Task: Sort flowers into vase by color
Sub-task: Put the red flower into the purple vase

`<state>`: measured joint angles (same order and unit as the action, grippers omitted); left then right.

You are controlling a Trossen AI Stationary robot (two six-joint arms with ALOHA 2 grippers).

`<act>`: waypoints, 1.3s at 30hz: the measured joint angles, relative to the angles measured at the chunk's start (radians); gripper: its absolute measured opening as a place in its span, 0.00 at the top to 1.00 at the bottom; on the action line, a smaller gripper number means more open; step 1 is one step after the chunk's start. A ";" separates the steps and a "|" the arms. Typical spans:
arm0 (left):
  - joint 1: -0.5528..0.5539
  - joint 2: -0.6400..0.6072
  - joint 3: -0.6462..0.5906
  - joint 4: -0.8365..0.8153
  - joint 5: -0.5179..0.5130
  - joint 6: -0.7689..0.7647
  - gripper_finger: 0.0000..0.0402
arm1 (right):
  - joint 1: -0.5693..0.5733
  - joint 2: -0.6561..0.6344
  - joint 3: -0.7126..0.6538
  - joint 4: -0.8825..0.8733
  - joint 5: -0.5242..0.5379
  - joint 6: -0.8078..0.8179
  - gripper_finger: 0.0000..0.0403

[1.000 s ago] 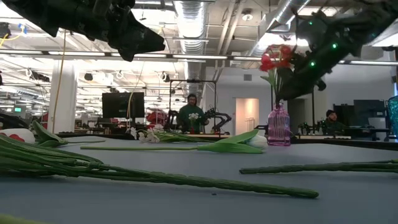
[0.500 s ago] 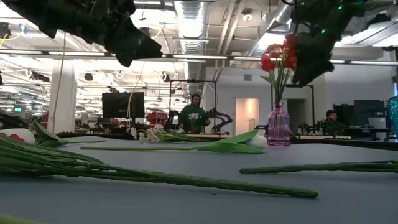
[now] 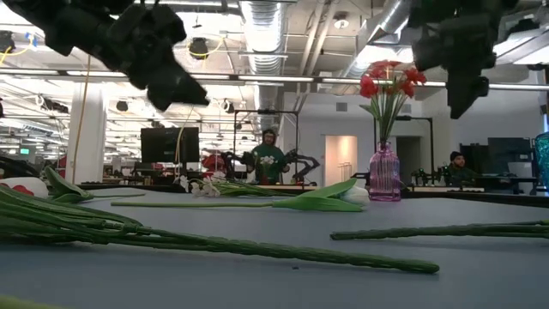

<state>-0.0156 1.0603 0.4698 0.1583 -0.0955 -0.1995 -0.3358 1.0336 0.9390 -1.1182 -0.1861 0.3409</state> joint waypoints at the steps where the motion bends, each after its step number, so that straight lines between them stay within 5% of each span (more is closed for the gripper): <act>1: -0.005 0.000 0.000 -0.026 -0.009 -0.029 0.69 | 0.042 0.000 0.000 0.022 -0.001 0.017 0.45; 10: -0.118 0.000 0.021 -0.145 0.055 -0.136 0.69 | 0.394 0.006 0.000 0.271 0.021 0.118 0.45; 19: -0.231 0.000 0.069 -0.189 -0.009 -0.109 0.69 | 0.611 0.134 0.001 0.561 0.060 0.168 0.45; 26: -0.303 0.000 0.069 -0.193 -0.071 -0.109 0.69 | 0.711 0.319 0.049 0.700 0.057 0.234 0.45; 39: -0.428 0.000 0.068 -0.200 -0.097 -0.109 0.69 | 0.796 0.747 0.435 0.674 0.085 0.234 0.45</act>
<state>-0.4441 1.0603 0.5377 -0.0418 -0.1925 -0.3080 0.4598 1.7810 1.3740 -0.4446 -0.1011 0.5753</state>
